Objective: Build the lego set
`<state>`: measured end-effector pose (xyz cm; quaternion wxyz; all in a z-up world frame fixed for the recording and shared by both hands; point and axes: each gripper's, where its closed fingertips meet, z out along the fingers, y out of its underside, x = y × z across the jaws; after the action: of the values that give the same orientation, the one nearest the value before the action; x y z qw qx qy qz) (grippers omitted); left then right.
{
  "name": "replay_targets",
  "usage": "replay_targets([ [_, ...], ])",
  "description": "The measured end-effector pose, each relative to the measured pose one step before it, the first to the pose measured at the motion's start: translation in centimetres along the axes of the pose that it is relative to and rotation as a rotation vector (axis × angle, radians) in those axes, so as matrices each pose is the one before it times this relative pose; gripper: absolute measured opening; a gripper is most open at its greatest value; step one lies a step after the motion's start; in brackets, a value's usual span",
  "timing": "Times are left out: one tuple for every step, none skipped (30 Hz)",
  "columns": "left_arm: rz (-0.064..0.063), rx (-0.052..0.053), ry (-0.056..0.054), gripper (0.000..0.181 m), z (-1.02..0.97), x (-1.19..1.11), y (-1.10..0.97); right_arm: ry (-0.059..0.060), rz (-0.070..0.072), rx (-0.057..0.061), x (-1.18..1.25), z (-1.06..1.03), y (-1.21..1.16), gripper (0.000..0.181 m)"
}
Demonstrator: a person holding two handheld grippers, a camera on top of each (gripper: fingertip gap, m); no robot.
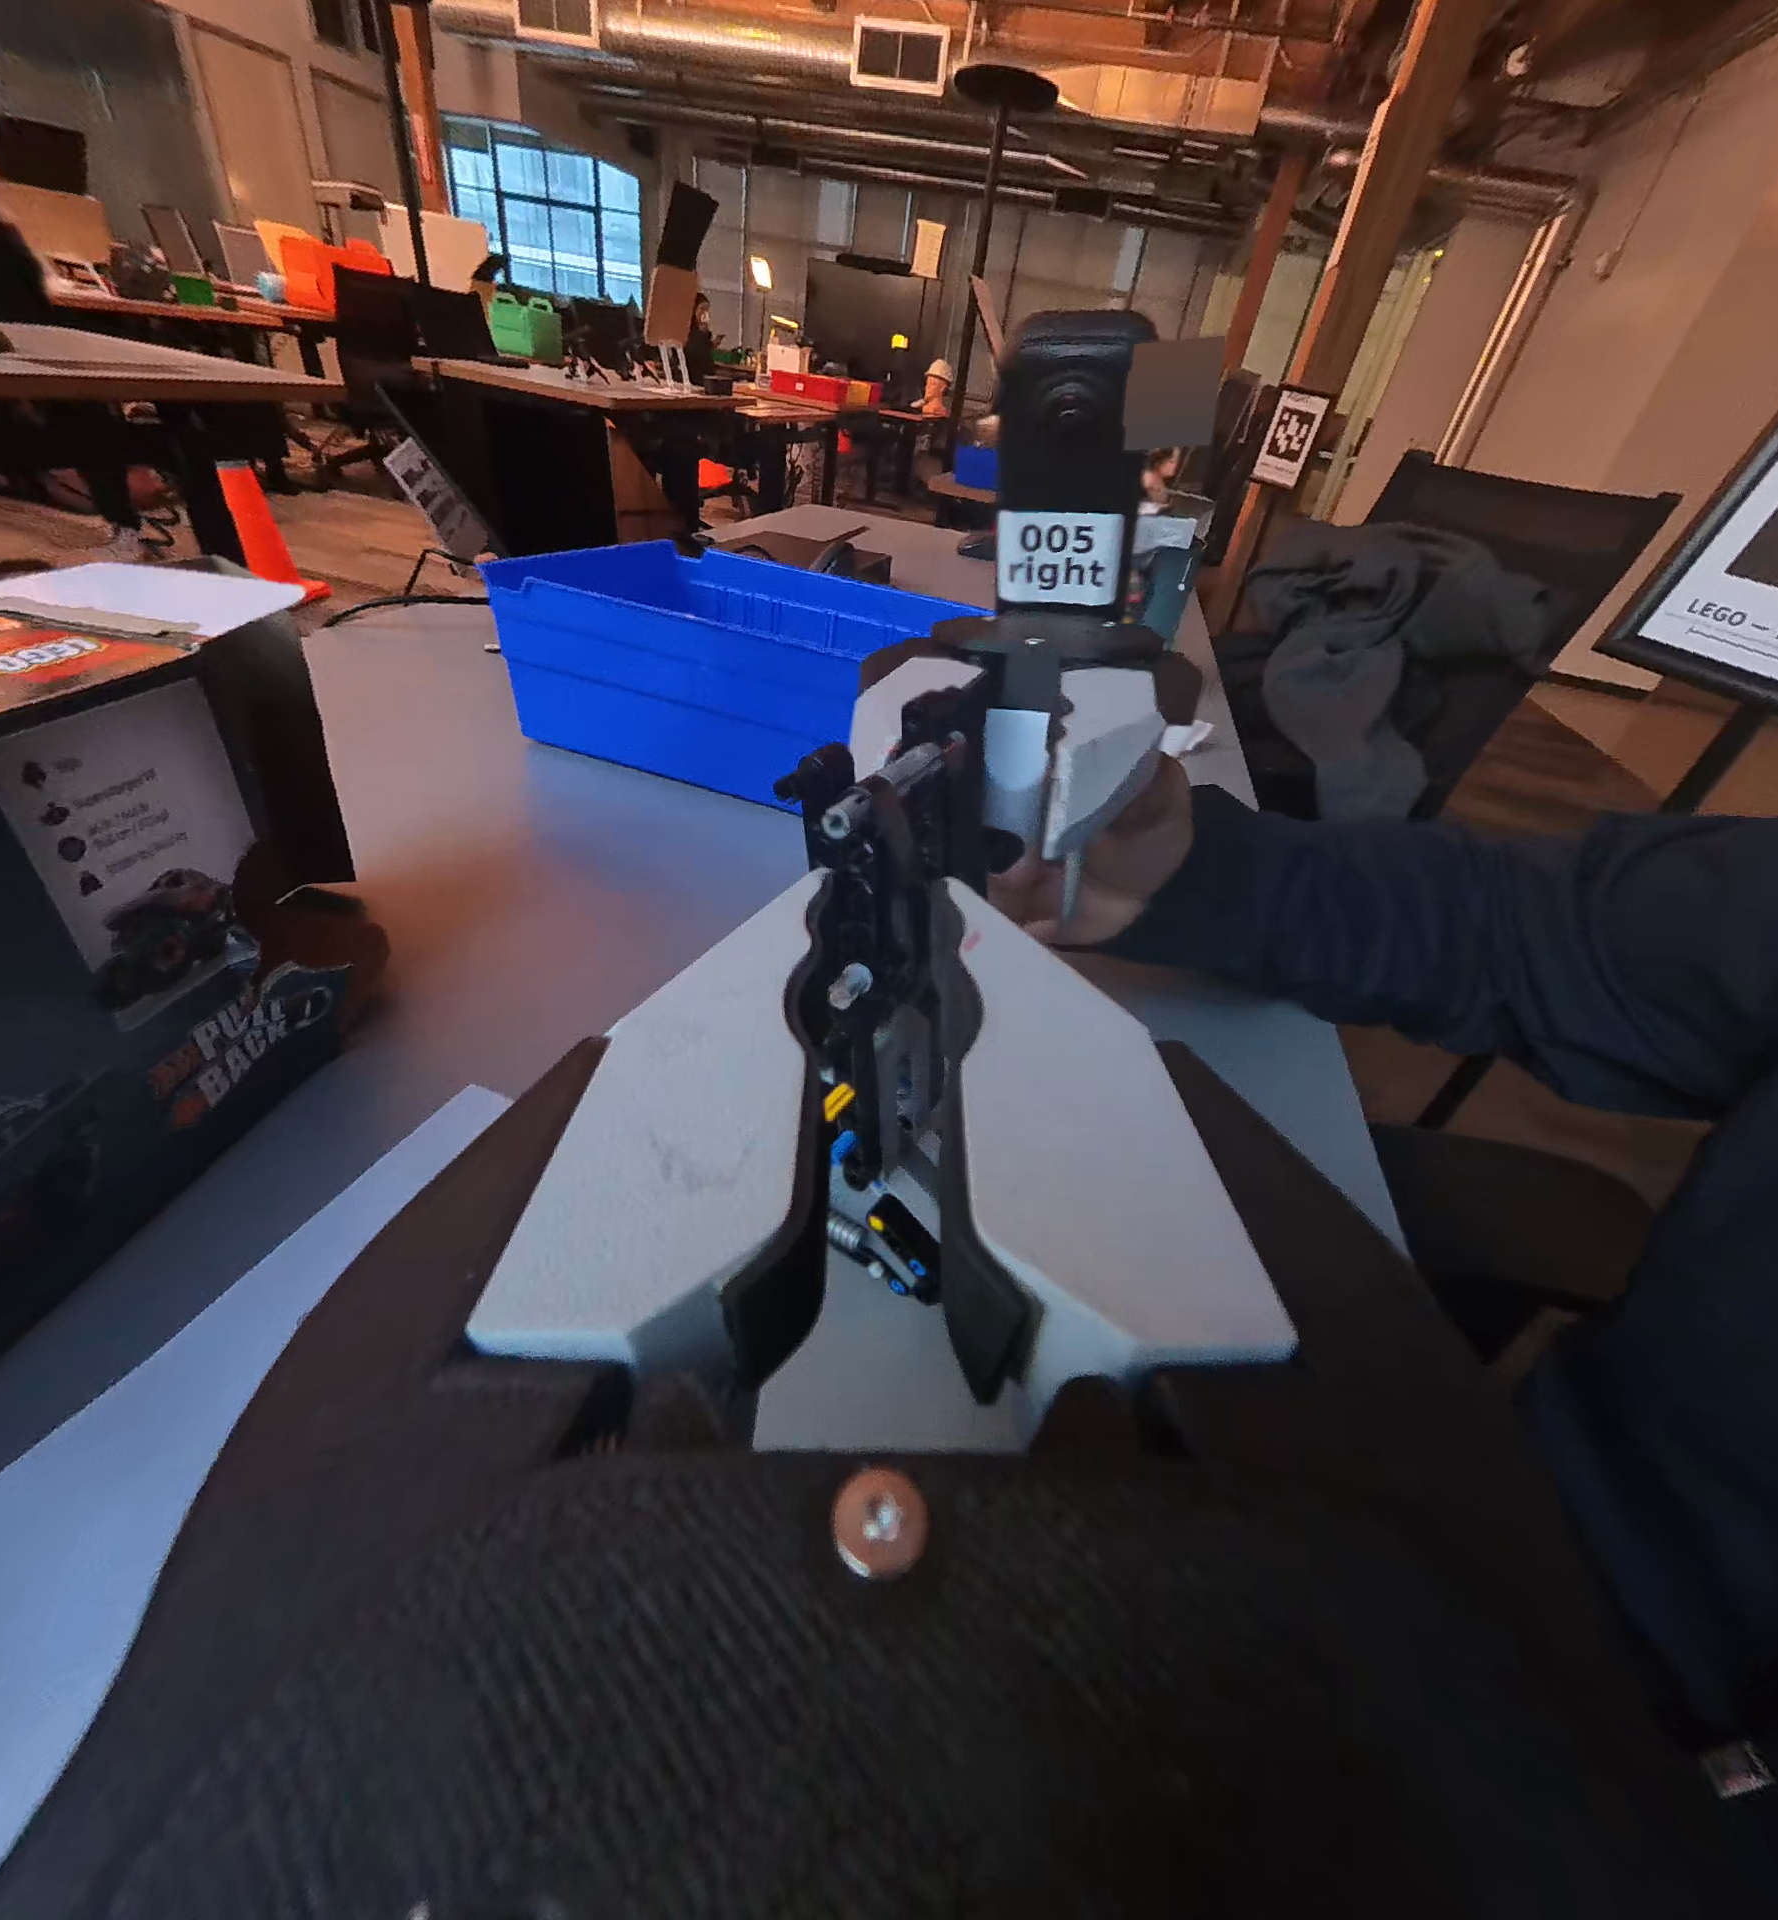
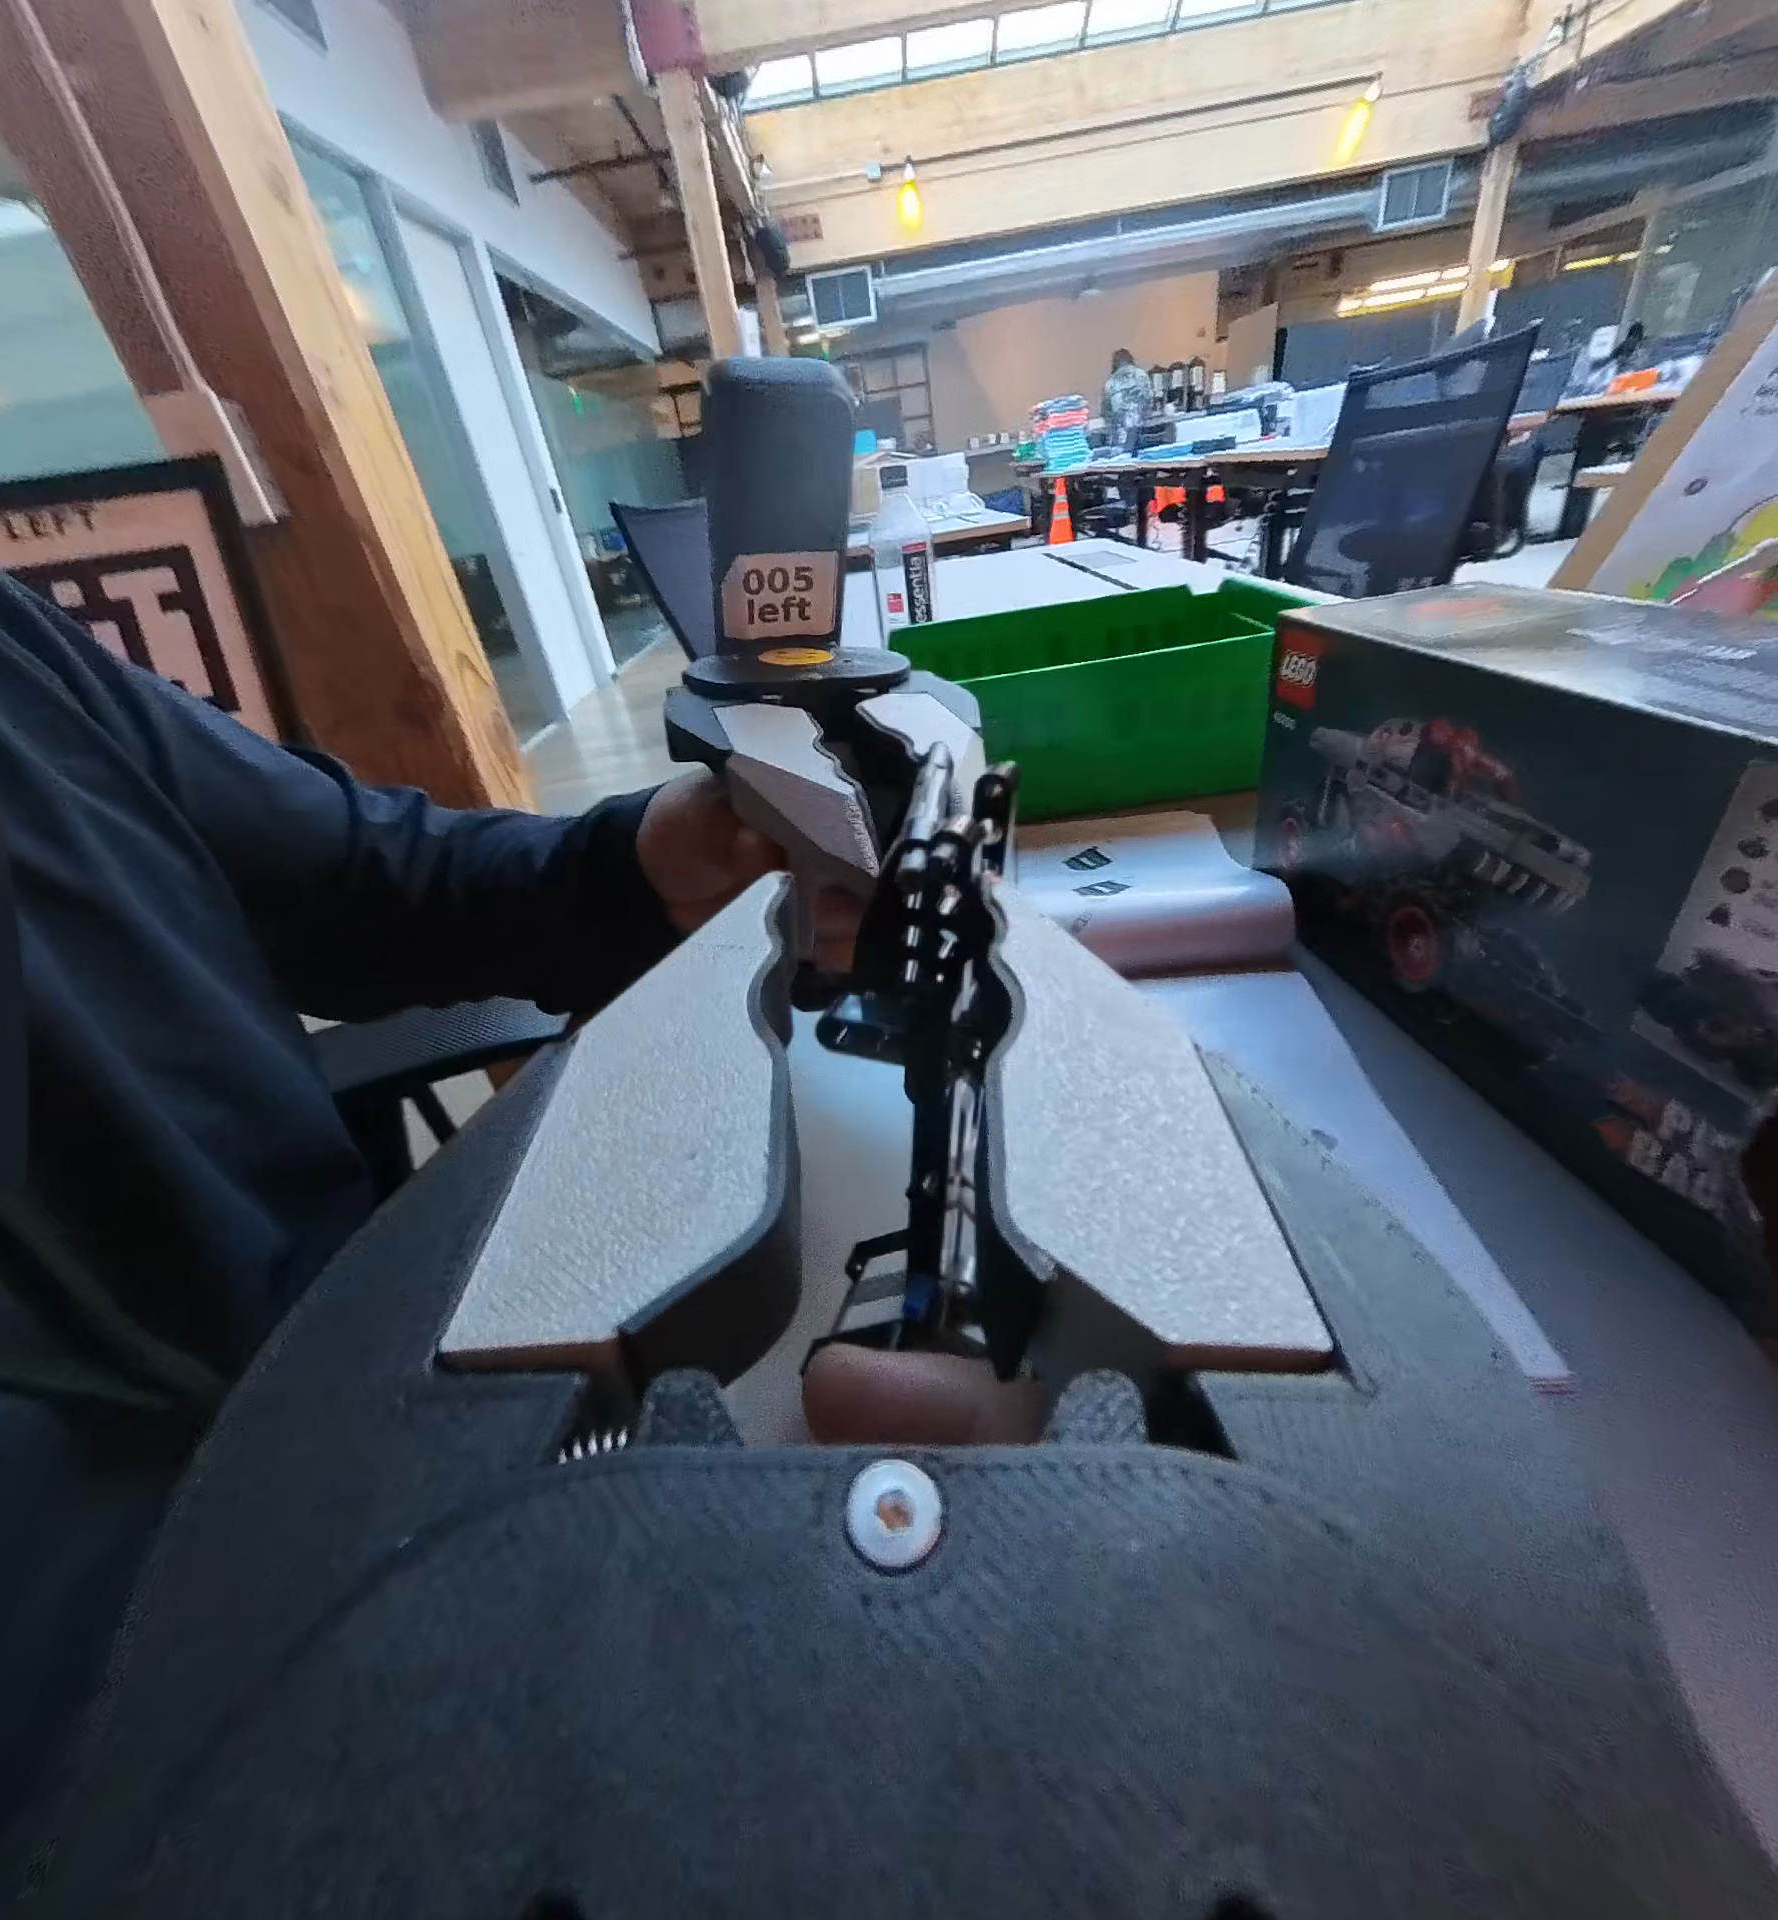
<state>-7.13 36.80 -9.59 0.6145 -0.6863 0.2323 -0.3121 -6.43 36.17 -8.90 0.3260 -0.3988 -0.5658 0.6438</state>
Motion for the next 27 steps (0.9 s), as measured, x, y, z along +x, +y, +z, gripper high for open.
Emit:
replay_targets([
  [-0.0071, 0.0003, -0.0024, 0.013, 0.096, 0.059, -0.114, -0.0056, 0.0226, 0.0011, 0.05, -0.022, -0.061, 0.03],
  [-0.0087, 0.0118, -0.0003, 0.013, 0.044, 0.028, -0.208, 0.0041, 0.0158, -0.0045, 0.183, -0.048, 0.022, 0.032],
  [-0.0091, 0.0129, 0.0113, 0.014, 0.068, 0.124, -0.156, 0.0059, 0.0098, 0.0012, 0.173, -0.103, -0.071, 0.035],
  [-0.0107, -0.0001, 0.0136, 0.014, 0.126, 0.117, 0.103, 0.0011, 0.0083, 0.0078, 0.08, -0.127, -0.16, 0.034],
  [-0.0137, -0.0027, 0.0037, 0.014, 0.129, -0.052, 0.2, 0.0042, 0.0112, 0.003, 0.123, -0.159, -0.11, 0.026],
  [-0.008, 0.0087, 0.003, 0.014, 0.098, -0.038, 0.085, -0.0048, 0.005, -0.0032, -0.05, -0.133, -0.024, 0.016],
  [0.0063, 0.016, 0.0064, 0.014, 0.072, 0.033, -0.012, -0.0161, 0.0031, -0.0027, -0.3, -0.033, -0.055, 0.01],
  [0.0082, 0.0124, 0.0067, 0.014, 0.045, 0.075, -0.064, 0.0014, -0.0022, -0.0034, -0.104, -0.001, -0.043, 0.011],
  [-0.0007, -0.0033, -0.0064, 0.014, 0.005, -0.082, 0.027, 0.016, -0.0142, -0.0105, 0.073, -0.005, 0.059, 0.01],
  [-0.0014, -0.0162, -0.0134, 0.013, 0.028, -0.117, 0.116, 0.022, -0.0251, -0.0193, 0.123, 0.003, 0.157, 0.009],
  [0.0135, -0.0157, -0.0159, 0.013, 0.067, -0.084, 0.138, 0.0218, -0.0286, -0.0195, 0.116, -0.039, 0.132, 0.009],
  [0.0287, -0.0078, -0.0076, 0.013, 0.074, 0.096, 0.082, 0.0051, -0.0257, -0.0056, -0.103, -0.062, -0.063, 0.009],
  [0.0272, -0.0074, 0.0033, 0.013, 0.089, 0.258, 0.065, -0.0097, -0.0186, 0.0083, -0.29, -0.085, -0.239, 0.009],
  [0.019, -0.0094, 0.0026, 0.013, 0.081, 0.202, 0.049, -0.008, -0.009, 0.0066, -0.174, -0.055, -0.179, 0.01],
  [0.0122, -0.0118, 0.0012, 0.013, 0.016, 0.064, 0.011, -0.0034, -0.0008, -0.003, -0.044, -0.021, 0.022, 0.01],
  [0.0116, -0.0106, 0.0144, 0.013, -0.03, 0.148, -0.033, -0.0094, 0.0001, -0.0008, -0.106, -0.02, 0.009, 0.01],
  [0.0055, -0.011, 0.0183, 0.014, -0.049, 0.096, -0.059, -0.0077, 0.0007, 0.0003, -0.088, -0.021, 0.014, 0.01],
  [0.0006, -0.0078, 0.0237, 0.013, -0.082, 0.141, -0.064, -0.0045, 0.0004, -0.0001, -0.032, -0.005, 0.028, 0.009],
  [-0.0005, -0.0034, 0.0253, 0.013, -0.073, 0.146, -0.045, -0.0093, 0.0053, -0.0014, -0.095, -0.003, 0.012, 0.01],
  [-0.0031, -0.0099, 0.0291, 0.013, -0.049, 0.203, 0.047, -0.0123, 0.0059, -0.0017, -0.133, -0.012, 0.025, 0.009],
  [-0.0049, -0.0176, 0.0315, 0.014, -0.038, 0.214, 0.092, -0.0164, 0.0043, 0.0008, -0.213, -0.021, 0.014, 0.009],
  [-0.0064, -0.0139, 0.0216, 0.021, -0.084, 0.055, 0.012, -0.021, 0.0051, 0.0023, -0.268, -0.008, 0.0, 0.009],
  [-0.011, -0.0089, 0.0112, 0.029, -0.143, -0.104, -0.064, -0.0123, 0.0059, 0.0029, -0.165, 0.015, -0.006, 0.009],
  [-0.0137, -0.0036, 0.0288, 0.028, -0.191, 0.184, -0.131, -0.0055, 0.0054, 0.0051, -0.058, 0.039, -0.018, 0.009],
  [-0.0177, 0.0101, 0.0406, 0.025, -0.176, 0.486, -0.318, -0.0037, 0.0072, 0.0063, -0.027, 0.059, -0.038, 0.009],
  [-0.0167, 0.02, 0.0208, 0.024, -0.089, 0.346, -0.431, -0.0021, 0.0047, 0.0036, -0.005, 0.051, -0.018, 0.009],
  [-0.0069, 0.0179, 0.0021, 0.024, -0.016, 0.163, -0.357, -0.0009, 0.0022, 0.0005, 0.0, 0.009, -0.001, 0.009],
])
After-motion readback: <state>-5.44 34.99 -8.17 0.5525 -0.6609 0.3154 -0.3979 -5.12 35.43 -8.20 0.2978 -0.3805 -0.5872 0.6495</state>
